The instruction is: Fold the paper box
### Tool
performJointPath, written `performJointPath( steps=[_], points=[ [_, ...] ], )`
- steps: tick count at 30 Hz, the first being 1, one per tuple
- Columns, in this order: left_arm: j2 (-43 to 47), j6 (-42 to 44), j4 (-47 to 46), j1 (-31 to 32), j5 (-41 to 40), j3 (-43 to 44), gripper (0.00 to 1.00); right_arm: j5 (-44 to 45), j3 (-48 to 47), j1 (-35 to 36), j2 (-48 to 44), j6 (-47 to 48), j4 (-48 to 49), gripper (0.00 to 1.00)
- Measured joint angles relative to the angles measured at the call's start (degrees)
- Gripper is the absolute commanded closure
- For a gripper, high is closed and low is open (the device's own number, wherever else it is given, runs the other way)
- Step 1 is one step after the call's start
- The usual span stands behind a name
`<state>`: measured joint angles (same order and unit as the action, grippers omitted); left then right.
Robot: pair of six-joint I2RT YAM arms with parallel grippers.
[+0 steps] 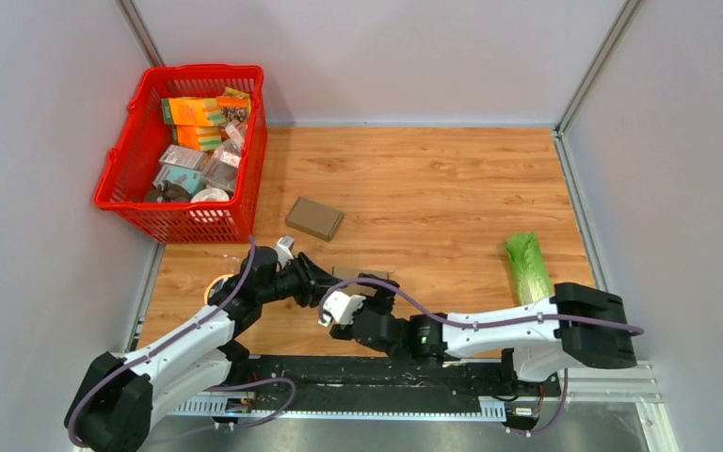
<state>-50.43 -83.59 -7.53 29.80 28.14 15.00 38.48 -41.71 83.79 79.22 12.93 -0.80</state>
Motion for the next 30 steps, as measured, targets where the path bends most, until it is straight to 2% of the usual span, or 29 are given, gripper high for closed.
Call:
performJointPath(
  steps=[5, 6, 9, 11, 13, 14, 15, 20, 24, 30],
  points=[
    [1.81, -2.25, 2.03, 0.00, 2.73, -1.07, 0.75, 12.85, 0.81, 4.17, 7.02, 11.02, 14.10, 0.15],
    [2.38, -2.64, 2.34, 0.00, 2.93, -1.42, 0.75, 14.62, 1.29, 4.68, 8.26, 13.31, 17.16, 0.23],
    [4.35, -3.32, 3.21, -0.13, 2.97, -2.23, 0.74, 18.73, 2.25, 6.08, 11.85, 19.04, 24.39, 0.31],
    [5.38, -3.37, 4.04, -0.22, 2.93, -2.40, 0.68, 20.98, 2.23, 6.84, 13.79, 21.46, 26.95, 0.34],
    [6.03, -3.41, 4.61, -0.22, 2.97, -2.49, 0.62, 21.84, 2.23, 7.34, 14.19, 22.05, 27.39, 0.44],
    [6.21, -3.48, 4.63, -0.22, 3.10, -2.49, 0.55, 21.92, 2.23, 7.61, 14.16, 21.99, 27.10, 0.48],
    [6.40, -3.32, 4.59, -0.20, 3.15, -2.47, 0.52, 21.79, 2.21, 7.80, 14.03, 21.55, 26.49, 0.54],
    [8.96, -1.42, 6.10, -0.22, 2.49, -2.47, 0.34, 19.78, 2.16, 8.17, 10.12, 16.68, 19.54, 0.58],
    [14.71, 3.61, 10.01, -0.22, 0.33, -1.97, 0.32, 15.85, 0.42, 7.87, 5.51, 11.32, 10.91, 0.60],
    [28.13, 22.08, 32.94, -0.22, -10.14, 8.37, 0.37, 1.73, -6.56, 3.34, 3.26, 0.09, -8.13, 0.56]
  ],
)
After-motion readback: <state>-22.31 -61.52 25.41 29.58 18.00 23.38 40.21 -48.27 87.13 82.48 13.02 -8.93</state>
